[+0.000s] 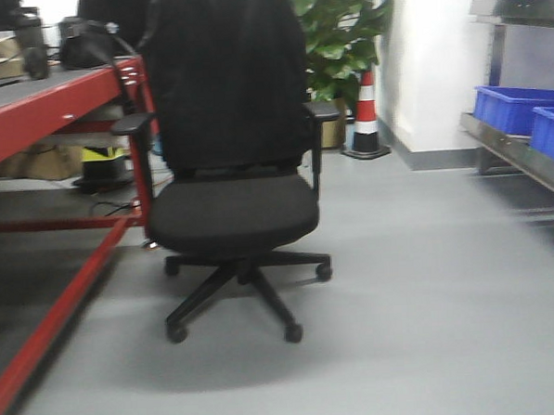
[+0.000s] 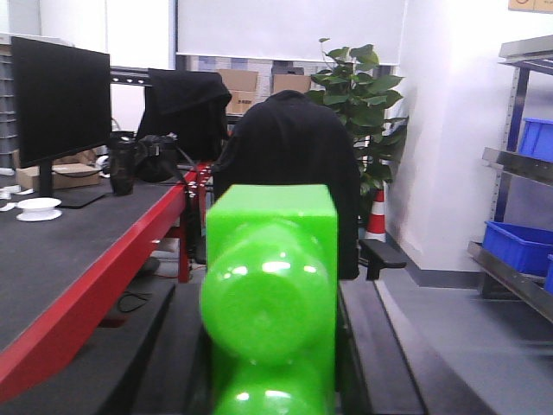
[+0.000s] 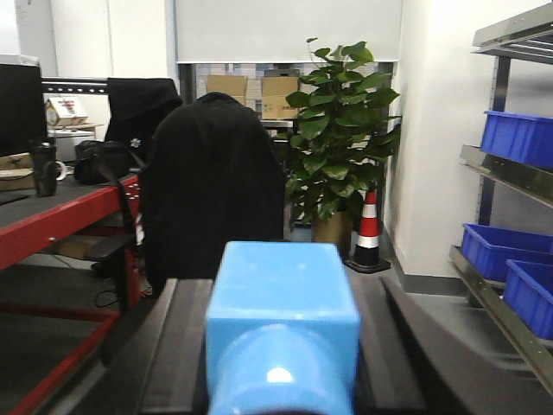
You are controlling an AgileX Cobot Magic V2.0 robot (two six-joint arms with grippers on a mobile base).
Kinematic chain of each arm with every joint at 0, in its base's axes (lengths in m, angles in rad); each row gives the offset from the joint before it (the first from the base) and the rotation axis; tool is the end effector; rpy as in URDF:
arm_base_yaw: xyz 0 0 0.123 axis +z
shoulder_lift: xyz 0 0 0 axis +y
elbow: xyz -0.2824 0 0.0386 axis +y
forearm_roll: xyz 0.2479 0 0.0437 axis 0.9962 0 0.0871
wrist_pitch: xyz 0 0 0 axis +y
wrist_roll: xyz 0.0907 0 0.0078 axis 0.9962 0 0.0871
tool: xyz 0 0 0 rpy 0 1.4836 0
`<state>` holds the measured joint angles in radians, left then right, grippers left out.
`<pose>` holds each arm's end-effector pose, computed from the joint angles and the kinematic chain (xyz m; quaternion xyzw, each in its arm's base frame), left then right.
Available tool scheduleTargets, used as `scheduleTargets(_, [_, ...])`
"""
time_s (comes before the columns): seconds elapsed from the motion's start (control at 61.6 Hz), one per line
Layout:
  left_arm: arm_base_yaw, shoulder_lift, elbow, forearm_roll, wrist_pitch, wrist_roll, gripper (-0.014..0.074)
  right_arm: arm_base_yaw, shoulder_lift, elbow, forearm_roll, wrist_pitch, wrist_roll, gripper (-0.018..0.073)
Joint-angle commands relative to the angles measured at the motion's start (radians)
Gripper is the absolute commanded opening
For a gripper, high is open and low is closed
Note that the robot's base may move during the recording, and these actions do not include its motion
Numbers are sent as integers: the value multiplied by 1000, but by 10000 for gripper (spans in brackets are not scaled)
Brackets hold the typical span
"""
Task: Grab block from conveyor and place in blue bin
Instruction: 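Drive the base away from the conveyor holding both blocks, then drive the base up to the shelf of blue bins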
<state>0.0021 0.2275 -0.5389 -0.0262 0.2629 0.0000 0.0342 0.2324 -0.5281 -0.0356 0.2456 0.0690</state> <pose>0.0464 -0.0005 0.3540 -0.0064 0.6575 -0.0110 0.7534 0.0487 0.0009 0.3520 0.0034 0.6569 0.0230 0.7536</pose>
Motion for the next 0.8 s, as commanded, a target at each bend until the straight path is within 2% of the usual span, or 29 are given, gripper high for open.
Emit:
scheduleTargets(0.0, [2,-4,-1,-6,-19,0,-111,0,-2,-1,-10,-22,-8,-167])
scheduleTargets(0.779, [2,-4,-1,-6,-19,0,-111,0,-2,-1,-10,-22,-8,-167])
